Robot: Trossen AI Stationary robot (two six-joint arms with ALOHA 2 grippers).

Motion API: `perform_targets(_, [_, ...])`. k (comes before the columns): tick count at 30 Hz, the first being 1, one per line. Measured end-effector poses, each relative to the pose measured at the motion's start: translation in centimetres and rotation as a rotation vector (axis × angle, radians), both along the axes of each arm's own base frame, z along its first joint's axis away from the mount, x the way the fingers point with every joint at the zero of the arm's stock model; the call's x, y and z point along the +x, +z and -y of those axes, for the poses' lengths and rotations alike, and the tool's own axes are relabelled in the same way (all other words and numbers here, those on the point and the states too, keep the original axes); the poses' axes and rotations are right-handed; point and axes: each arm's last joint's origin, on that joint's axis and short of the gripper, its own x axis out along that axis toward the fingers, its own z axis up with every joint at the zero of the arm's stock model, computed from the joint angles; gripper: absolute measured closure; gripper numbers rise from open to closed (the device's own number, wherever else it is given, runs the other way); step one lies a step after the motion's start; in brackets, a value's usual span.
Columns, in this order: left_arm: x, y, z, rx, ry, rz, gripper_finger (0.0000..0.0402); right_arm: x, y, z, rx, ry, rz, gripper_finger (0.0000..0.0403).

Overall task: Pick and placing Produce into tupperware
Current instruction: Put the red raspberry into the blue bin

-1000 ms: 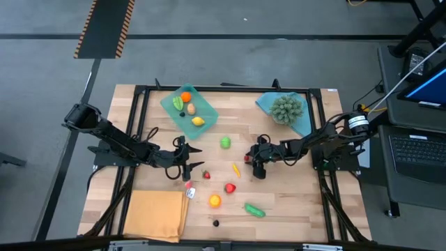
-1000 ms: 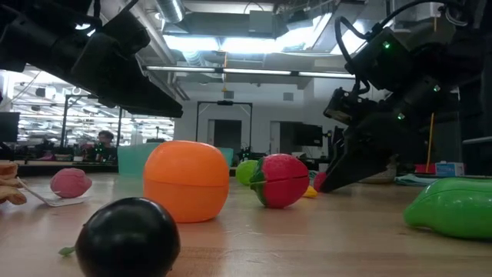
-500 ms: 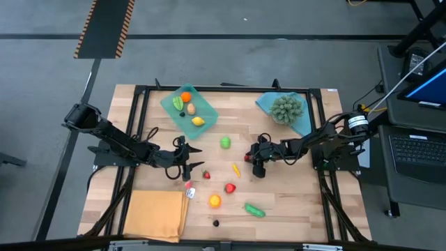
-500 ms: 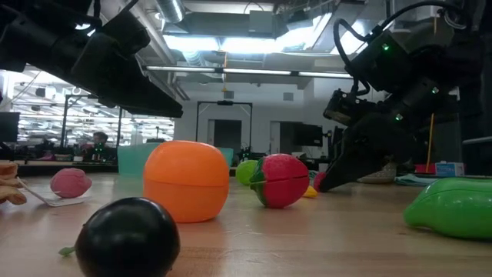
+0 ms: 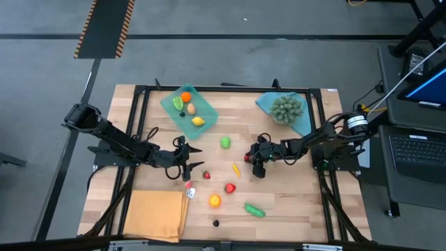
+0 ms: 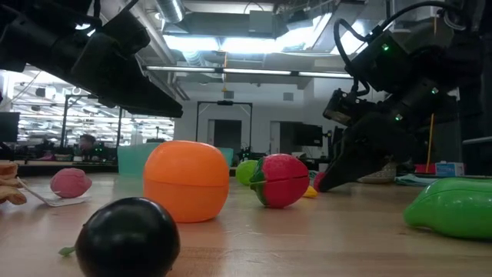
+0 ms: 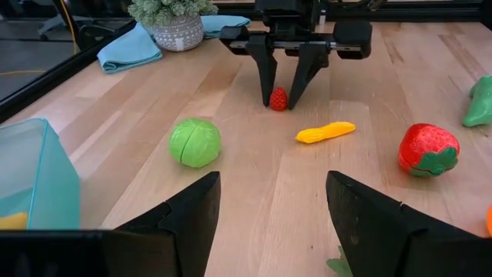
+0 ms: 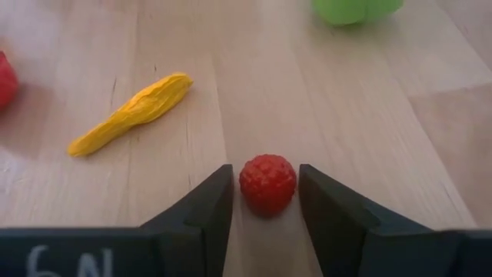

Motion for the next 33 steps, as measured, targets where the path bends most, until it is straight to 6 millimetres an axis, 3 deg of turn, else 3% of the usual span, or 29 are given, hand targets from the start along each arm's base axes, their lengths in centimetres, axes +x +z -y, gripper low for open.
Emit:
perform_targets(11, [0.00,0.00,0.00,0.000,0.000,0.000,0.0173,0.07,0.05,-0.03,0.003,0.005,0.007,0.0253])
perform_targets(20, [0.00,0.00,-0.01,0.000,0.000,0.000,0.0173,0.11,0.10,-0.05,-0.007,0.016,0.011,0.0300])
perform_targets(33, [0.00,0.00,-0.01,0.000,0.001,0.000,0.0173,0.33,0.56,-0.05,-0.036,0.061,0.054,0.0305])
